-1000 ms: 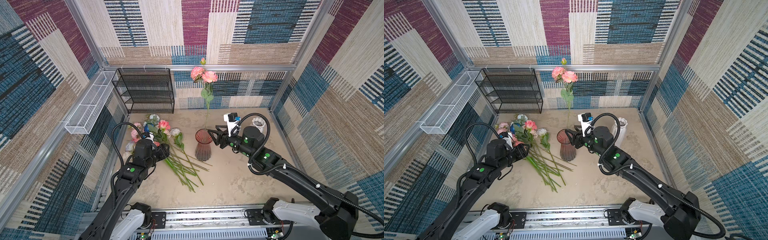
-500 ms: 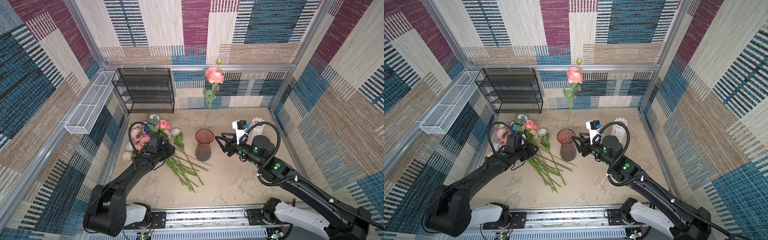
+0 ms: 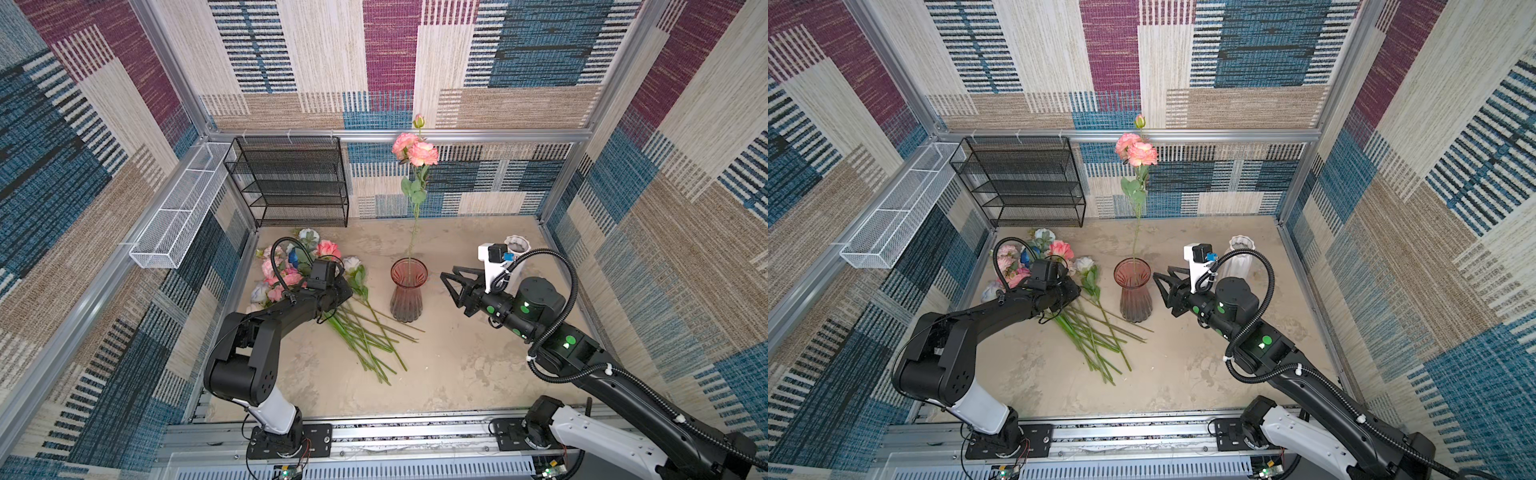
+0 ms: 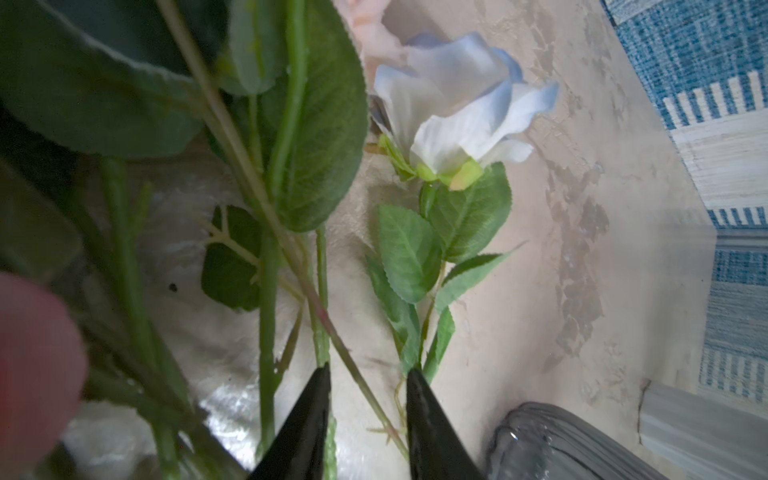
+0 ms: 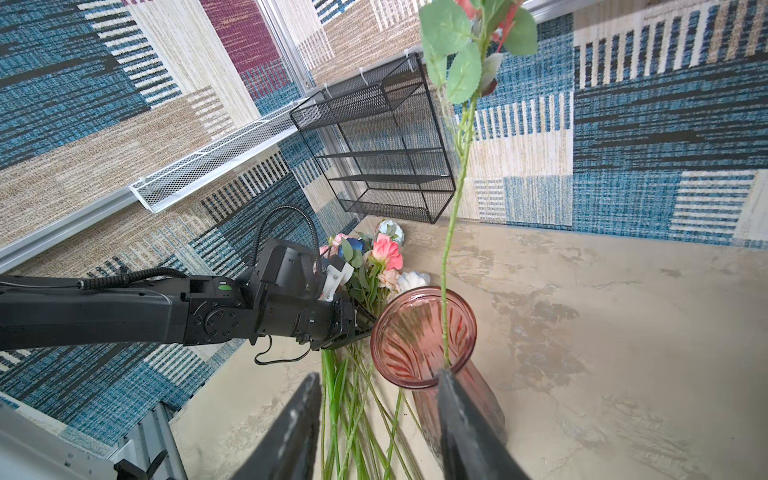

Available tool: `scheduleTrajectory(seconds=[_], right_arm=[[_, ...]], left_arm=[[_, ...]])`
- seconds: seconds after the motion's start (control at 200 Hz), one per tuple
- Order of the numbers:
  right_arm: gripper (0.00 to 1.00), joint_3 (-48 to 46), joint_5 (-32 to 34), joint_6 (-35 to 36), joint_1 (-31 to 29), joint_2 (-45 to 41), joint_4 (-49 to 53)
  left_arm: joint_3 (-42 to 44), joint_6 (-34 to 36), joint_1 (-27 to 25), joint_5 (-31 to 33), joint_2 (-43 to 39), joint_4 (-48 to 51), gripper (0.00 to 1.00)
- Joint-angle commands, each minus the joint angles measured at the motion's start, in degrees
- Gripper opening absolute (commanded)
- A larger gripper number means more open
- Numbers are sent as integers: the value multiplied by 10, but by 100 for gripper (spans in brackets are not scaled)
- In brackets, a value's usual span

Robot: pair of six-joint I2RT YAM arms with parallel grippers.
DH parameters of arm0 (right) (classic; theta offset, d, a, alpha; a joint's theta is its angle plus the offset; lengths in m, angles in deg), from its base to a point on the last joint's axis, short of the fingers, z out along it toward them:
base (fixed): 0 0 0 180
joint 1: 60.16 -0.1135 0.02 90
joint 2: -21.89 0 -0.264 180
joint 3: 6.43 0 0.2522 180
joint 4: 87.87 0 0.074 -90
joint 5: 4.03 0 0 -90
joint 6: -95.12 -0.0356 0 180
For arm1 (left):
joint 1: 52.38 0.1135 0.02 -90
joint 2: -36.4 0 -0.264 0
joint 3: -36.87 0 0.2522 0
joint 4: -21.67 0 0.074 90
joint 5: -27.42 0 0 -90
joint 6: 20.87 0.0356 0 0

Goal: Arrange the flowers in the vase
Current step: 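Grasp the blue rose stem with the left gripper and lift it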

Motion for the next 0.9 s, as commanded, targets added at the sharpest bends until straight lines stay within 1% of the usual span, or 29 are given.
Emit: scheduleTrajectory(seconds=[0.0, 0.19, 0.265, 0.351, 0.436, 0.556, 0.696, 0.806, 0.891], right_arm=[[47, -1, 14, -4, 0, -2, 1], [47, -1, 16, -1, 0, 5, 1], [46, 0, 15, -2, 0, 6, 1], [46, 1, 17, -2, 0, 6, 2], [46, 3, 16, -2, 0, 6, 3], [46, 2, 18, -3, 0, 7, 3], [46, 1, 18, -5, 0, 9, 2], [46, 3, 16, -7, 0, 9, 3], [49, 5, 14, -7, 0, 6, 5]], left_arm=[[-8, -15, 5, 17, 16, -23, 33], [-12, -22, 11, 16, 44, -41, 31], [-11, -26, 15, 13, 53, -44, 26], [-6, -30, 19, 6, 49, -49, 16], [5, -33, 19, 7, 28, -55, 12], [16, -32, 19, 18, -10, -50, 10], [19, -24, 19, 35, -60, -34, 2], [18, -11, 19, 50, -106, -14, 0], [17, 2, 19, 64, -151, 12, 0]])
